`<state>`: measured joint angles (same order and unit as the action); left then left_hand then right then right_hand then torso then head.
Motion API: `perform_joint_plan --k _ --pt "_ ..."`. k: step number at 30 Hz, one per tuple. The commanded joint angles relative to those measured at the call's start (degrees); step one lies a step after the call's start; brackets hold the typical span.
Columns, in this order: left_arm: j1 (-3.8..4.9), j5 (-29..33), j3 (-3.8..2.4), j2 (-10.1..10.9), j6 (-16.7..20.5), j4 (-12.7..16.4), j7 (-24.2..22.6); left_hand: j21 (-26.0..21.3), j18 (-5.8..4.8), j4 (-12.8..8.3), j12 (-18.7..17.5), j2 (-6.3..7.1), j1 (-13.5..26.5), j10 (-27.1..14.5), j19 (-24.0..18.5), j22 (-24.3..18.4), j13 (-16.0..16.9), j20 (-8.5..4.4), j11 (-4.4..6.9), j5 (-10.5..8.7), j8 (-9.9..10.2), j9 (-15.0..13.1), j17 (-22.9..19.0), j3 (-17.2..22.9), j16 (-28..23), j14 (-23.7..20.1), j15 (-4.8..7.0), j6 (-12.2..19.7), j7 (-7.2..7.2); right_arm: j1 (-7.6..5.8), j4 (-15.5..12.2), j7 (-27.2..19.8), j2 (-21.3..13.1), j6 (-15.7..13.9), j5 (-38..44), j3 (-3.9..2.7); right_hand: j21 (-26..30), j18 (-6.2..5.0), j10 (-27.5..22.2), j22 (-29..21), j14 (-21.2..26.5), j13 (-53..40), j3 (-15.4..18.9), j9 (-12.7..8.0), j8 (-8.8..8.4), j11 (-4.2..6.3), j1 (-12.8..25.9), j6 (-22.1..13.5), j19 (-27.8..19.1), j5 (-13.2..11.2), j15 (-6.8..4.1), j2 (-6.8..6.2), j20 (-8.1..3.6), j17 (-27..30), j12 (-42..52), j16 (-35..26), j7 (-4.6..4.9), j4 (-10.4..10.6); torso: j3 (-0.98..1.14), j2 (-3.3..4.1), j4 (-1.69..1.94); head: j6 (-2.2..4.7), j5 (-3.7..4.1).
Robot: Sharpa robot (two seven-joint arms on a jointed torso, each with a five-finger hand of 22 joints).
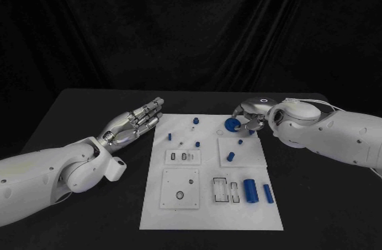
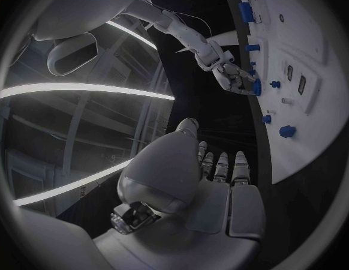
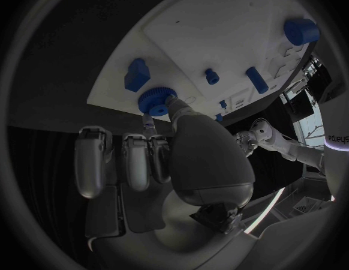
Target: Assemble the parts on the task board
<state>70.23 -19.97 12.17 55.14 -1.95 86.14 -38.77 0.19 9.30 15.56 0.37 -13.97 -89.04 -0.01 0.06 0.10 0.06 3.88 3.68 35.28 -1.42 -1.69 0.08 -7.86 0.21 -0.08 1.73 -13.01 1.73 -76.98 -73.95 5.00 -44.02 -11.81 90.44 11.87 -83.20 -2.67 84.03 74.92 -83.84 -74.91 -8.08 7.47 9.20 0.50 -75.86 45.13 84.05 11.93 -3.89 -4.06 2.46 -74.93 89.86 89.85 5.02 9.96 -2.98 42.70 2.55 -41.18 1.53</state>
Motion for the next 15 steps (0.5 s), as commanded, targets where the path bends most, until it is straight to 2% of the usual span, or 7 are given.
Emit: perform_joint_plan --k 1,4,6,8,9,10,15 --pt "0.08 -0.2 -0.03 -0.1 -0.9 0.0 -2.7 -0.2 0.54 0.1 -0.4 -0.14 -0.5 0.0 -0.1 -0.1 -0.1 0.37 -0.29 0.28 -0.3 0.0 -0.1 0.3 -0.2 0.1 -0.12 0.0 -0.23 0.33 0.1 1.2 0.0 1.5 0.1 0.02 0.3 0.25 6.0 8.3 -6.2 -15.1 0.2 0.3 0.67 -0.36 0.1 0.4 0.0 -0.4 0.41 0.31 0.4 -15.1 0.1 0.1 -0.1 -0.3 0.01 0.05 0.05 -0.07 0.04" --pt "0.08 -0.2 -0.03 -0.1 -1.0 0.0 -2.7 -0.2 0.54 0.1 -0.4 -0.14 -0.5 0.0 -0.1 -0.1 -0.1 0.37 -0.29 0.28 -0.3 0.0 -0.1 0.3 -0.2 0.1 -0.12 0.0 -0.23 0.42 0.0 0.8 0.0 1.6 0.1 0.02 0.4 0.24 6.0 8.3 -6.2 -15.1 0.1 0.7 1.6 -0.39 -0.2 0.6 -0.1 -0.1 0.45 0.43 0.45 -15.1 0.1 0.1 -0.08 -0.6 0.02 0.03 0.04 -0.13 0.07" --pt "0.08 -0.2 -0.03 -0.1 -1.0 0.0 -2.7 -0.2 0.54 0.1 -0.4 -0.14 -0.5 0.0 -0.1 -0.1 -0.1 0.37 -0.29 0.28 -0.3 0.0 -0.1 0.3 -0.2 0.1 -0.12 0.0 -0.23 0.46 -0.1 0.4 0.0 1.6 0.1 0.02 0.4 0.23 6.0 8.4 -6.2 -15.1 -0.1 1.8 3.76 -0.37 -0.8 1.0 -0.1 3.3 0.43 0.57 0.47 -15.1 0.1 0.1 -0.12 -1.4 0.01 0.04 0.04 -0.14 0.16" --pt "0.08 -0.2 -0.03 -0.2 -1.0 -0.1 -2.7 -0.2 0.54 0.1 -0.4 -0.16 -0.6 0.0 -0.1 -0.1 -0.1 0.45 -0.33 0.28 -0.3 0.0 -0.1 0.4 -0.2 0.1 -0.19 0.1 -0.26 0.48 -0.1 0.1 0.0 1.5 0.1 0.02 0.5 0.22 6.0 8.4 -6.2 -15.1 -0.2 2.3 4.54 -0.33 -0.9 1.0 -0.1 4.7 0.43 0.63 0.45 -15.1 0.1 0.1 -0.13 -1.7 0.0 0.05 0.07 -0.16 0.19" --pt "0.08 -0.2 -0.03 -0.2 -1.0 -0.1 -2.7 -0.2 0.54 0.1 -0.4 -0.16 -0.6 0.0 -0.1 -0.1 -0.1 0.45 -0.33 0.28 -0.3 0.0 -0.1 0.4 -0.2 0.1 -0.19 0.1 -0.26 0.49 0.0 -0.1 0.0 1.4 0.1 0.02 0.5 0.18 6.0 8.5 -6.2 -15.1 -0.7 3.4 6.48 -0.02 -1.5 1.9 -0.1 10.1 0.46 0.79 0.23 -15.1 0.1 0.1 -0.19 -2.4 0.01 0.04 0.06 -0.17 0.19" --pt "0.07 -0.2 -0.03 -0.1 -1.0 -0.1 -2.7 -0.2 0.54 0.1 -0.4 -0.16 -0.6 0.0 -0.1 -0.1 -0.1 0.45 -0.33 0.28 -0.3 0.0 -0.1 0.4 -0.2 0.1 -0.19 0.1 -0.26 0.5 0.0 -0.4 0.1 1.2 0.1 0.02 0.6 0.18 6.0 8.5 -6.2 -15.1 -1.0 4.4 8.2 0.0 -1.6 2.3 -0.1 13.1 0.21 0.97 0.19 -15.1 0.1 0.1 -0.51 -2.8 0.01 0.04 0.06 -0.17 0.19" --pt "0.07 -0.2 -0.03 0.0 -1.0 0.0 -2.6 -0.2 0.54 0.1 -0.4 -0.16 -0.6 0.0 -0.1 -0.1 -0.1 0.45 -0.33 0.28 -0.3 0.0 -0.1 0.4 -0.2 0.1 -0.19 0.1 -0.26 0.52 -0.3 -1.4 -0.1 -0.2 0.1 0.02 0.6 0.21 6.0 8.7 -6.2 -15.1 -2.2 8.4 14.02 0.26 -0.9 1.5 0.0 19.4 0.03 0.91 -0.02 -15.1 0.1 0.1 -0.65 -3.8 0.02 0.01 -0.06 -0.26 -0.14"
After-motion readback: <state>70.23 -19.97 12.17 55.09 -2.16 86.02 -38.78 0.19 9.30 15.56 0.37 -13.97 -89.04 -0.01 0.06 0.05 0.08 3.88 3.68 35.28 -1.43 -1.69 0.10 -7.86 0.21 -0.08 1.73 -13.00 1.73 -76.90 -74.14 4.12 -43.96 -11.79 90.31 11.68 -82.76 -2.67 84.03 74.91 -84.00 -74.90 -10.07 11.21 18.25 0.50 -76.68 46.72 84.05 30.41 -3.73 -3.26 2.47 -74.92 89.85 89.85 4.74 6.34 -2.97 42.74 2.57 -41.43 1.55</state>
